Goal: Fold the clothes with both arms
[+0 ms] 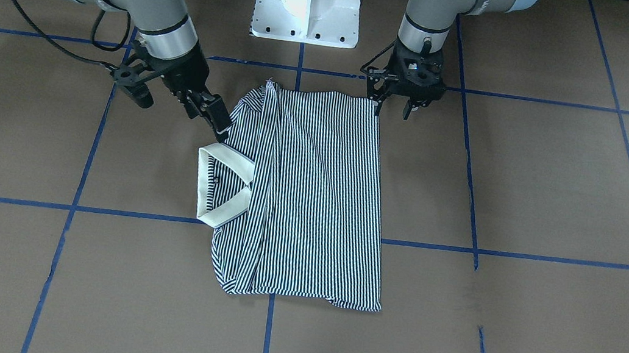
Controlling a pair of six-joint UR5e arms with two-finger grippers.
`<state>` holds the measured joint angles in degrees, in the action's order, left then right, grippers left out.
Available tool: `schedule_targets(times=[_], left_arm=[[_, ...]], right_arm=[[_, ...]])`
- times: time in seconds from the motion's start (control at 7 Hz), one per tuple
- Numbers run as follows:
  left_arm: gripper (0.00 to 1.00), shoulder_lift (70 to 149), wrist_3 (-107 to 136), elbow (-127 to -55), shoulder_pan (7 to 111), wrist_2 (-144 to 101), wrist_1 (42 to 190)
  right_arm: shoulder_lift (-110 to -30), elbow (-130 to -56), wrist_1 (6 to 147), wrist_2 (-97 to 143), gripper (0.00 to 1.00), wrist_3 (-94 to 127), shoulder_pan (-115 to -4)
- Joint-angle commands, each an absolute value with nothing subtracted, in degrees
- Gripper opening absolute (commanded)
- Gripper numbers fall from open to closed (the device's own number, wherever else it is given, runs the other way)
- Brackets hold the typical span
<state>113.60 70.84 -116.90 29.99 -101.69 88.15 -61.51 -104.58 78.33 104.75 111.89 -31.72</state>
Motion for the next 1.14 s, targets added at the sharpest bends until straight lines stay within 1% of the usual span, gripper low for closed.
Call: schedule_targets(times=[0.0,0.14,0.43,0.57,0.86,1.0], left_arm=[[0.63,113.64,69.61,-117.33,32.96,-103.45,88.86],[0.63,113.73,69.61,-117.33,33.13,-103.45,88.94],[0.63,114.26,69.61,-117.33,33.13,-103.45,88.95],[0.63,114.26,69.61,-117.33,33.13,-103.45,89.03],[0.63,114.35,69.61,-117.25,33.13,-103.45,89.03],[0.63,114.35,69.61,-117.16,33.05,-103.45,89.12]], right_arm=[[-57.85,-101.36,79.63,104.33,1.00,108.84,-26.92],[-57.05,-100.82,81.28,104.50,1.00,103.85,-25.33],[-53.10,-100.46,92.50,104.07,1.00,91.89,-21.73],[-53.09,-99.07,93.68,102.67,1.00,87.76,-20.32],[-51.68,-98.61,100.61,102.39,1.00,78.35,-18.64],[-51.16,-98.53,100.72,102.39,1.00,78.31,-17.85]])
